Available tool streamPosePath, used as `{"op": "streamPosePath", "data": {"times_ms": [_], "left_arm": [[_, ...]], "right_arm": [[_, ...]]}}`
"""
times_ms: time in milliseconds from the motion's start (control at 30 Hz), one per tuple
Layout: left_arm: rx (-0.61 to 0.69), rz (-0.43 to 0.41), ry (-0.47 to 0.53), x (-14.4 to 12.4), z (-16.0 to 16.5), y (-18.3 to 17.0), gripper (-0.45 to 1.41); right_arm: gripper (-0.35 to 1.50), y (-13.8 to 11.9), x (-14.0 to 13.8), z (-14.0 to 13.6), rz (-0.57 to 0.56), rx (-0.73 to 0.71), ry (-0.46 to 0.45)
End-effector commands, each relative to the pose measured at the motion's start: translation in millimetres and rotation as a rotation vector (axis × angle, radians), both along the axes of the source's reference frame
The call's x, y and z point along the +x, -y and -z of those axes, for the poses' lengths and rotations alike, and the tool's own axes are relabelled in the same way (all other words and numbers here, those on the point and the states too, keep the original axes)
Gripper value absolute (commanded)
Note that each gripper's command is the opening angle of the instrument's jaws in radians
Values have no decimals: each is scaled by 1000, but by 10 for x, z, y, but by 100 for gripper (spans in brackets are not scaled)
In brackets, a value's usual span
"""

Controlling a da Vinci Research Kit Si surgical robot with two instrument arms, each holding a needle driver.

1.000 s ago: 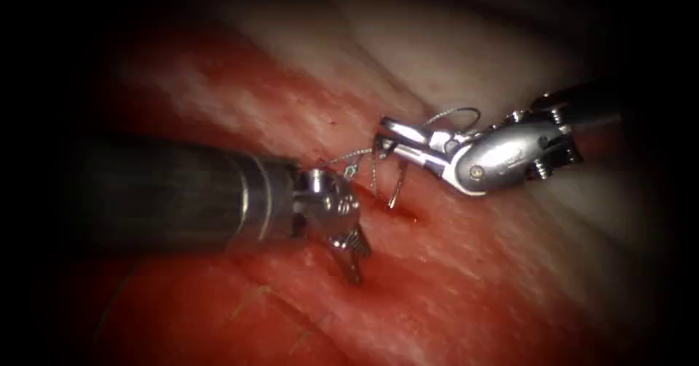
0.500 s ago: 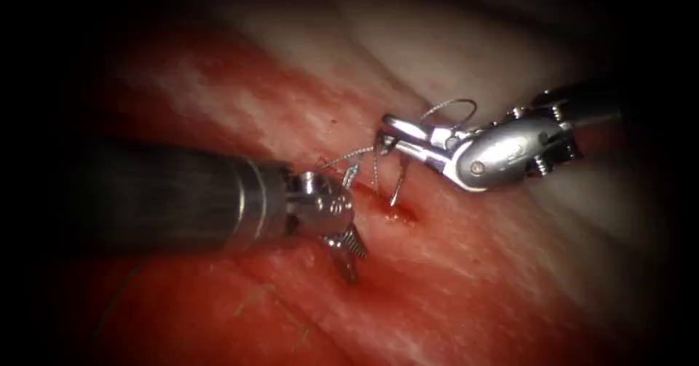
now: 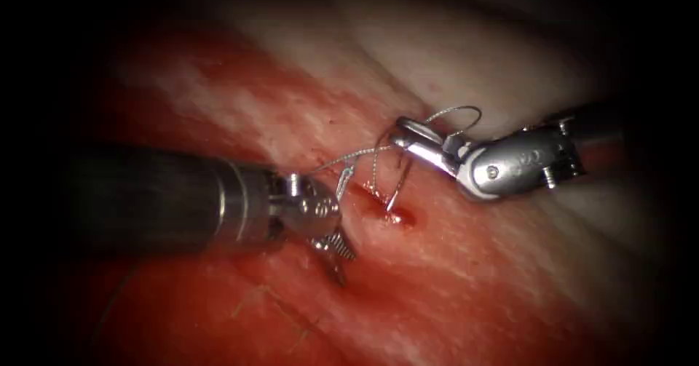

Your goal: Wound Closure

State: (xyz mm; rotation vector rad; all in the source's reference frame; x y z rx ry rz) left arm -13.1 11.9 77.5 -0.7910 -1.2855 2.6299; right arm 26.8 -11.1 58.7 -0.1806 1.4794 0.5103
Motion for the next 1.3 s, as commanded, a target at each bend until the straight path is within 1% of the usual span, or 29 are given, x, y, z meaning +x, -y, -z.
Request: {"op": "streamPosePath", "data": {"times_ms": [33, 333, 467, 700, 733, 933, 1000, 1300], "left_arm": [[2, 3, 3, -6, -6, 3, 9], [2, 3, 6, -4, -6, 4, 9], [2, 5, 9, -3, -6, 4, 9], [2, 4, 9, -2, -6, 5, 9], [2, 3, 10, -1, -6, 5, 9], [2, 3, 13, 2, -5, 5, 7], [0, 4, 13, 2, -5, 5, 7], [-1, 5, 15, 2, -6, 7, 7]], "right_arm": [[-35, 7, 5, -7, -8, 34, -25], [-35, 10, 9, -9, -9, 42, -27], [-35, 14, 16, -11, -7, 68, -31], [-35, 15, 16, -9, -10, 223, -84], [-35, 15, 16, -9, -6, 280, -101], [-35, 15, 13, -11, -24, 426, -149], [-35, 13, 13, -13, -30, 458, -164], [-35, 6, 8, -15, -54, 517, -178]]}}
